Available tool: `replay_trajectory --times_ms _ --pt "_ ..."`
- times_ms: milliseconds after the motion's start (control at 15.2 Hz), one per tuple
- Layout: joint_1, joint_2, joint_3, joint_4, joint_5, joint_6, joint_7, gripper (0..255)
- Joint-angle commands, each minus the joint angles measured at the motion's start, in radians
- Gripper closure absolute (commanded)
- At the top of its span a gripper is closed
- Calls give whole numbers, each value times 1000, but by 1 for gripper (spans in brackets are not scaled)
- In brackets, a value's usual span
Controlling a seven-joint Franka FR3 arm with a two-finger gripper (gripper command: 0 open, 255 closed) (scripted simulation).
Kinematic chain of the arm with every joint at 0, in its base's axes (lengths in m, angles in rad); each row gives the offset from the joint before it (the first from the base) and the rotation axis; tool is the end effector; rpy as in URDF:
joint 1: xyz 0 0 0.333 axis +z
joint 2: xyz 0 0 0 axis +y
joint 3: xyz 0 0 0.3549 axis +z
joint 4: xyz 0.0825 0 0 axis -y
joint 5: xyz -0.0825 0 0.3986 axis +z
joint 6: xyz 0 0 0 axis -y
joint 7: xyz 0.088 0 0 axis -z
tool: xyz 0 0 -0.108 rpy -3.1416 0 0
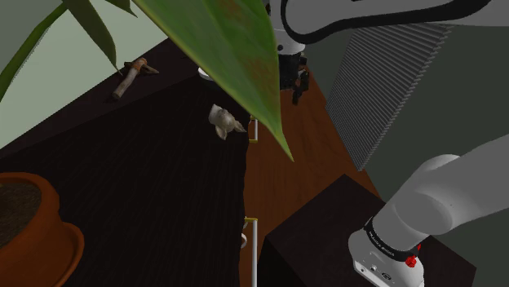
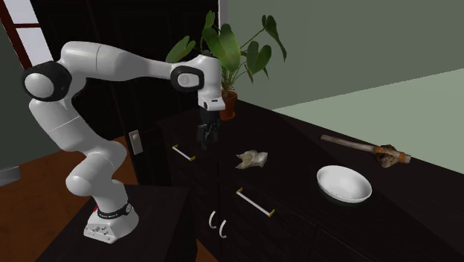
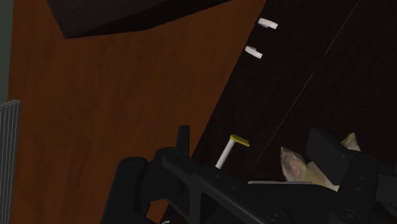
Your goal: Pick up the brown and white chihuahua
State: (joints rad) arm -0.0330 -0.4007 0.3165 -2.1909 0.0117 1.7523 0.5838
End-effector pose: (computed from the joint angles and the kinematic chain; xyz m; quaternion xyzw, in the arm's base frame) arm 0.4106 0.1396 0.5649 0.9846 -0.1638 -0.0028 0.0616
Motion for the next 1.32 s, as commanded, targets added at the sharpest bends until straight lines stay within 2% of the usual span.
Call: replay_trajectory --times_ms 0,462,858,1254 --pt "-1 70 34 37 3 27 66 0" --pt "2 343 113 210 -47 98 273 0" --pt "42 599 137 416 -128 114 440 0" --pt "48 627 132 380 -141 176 454 0"
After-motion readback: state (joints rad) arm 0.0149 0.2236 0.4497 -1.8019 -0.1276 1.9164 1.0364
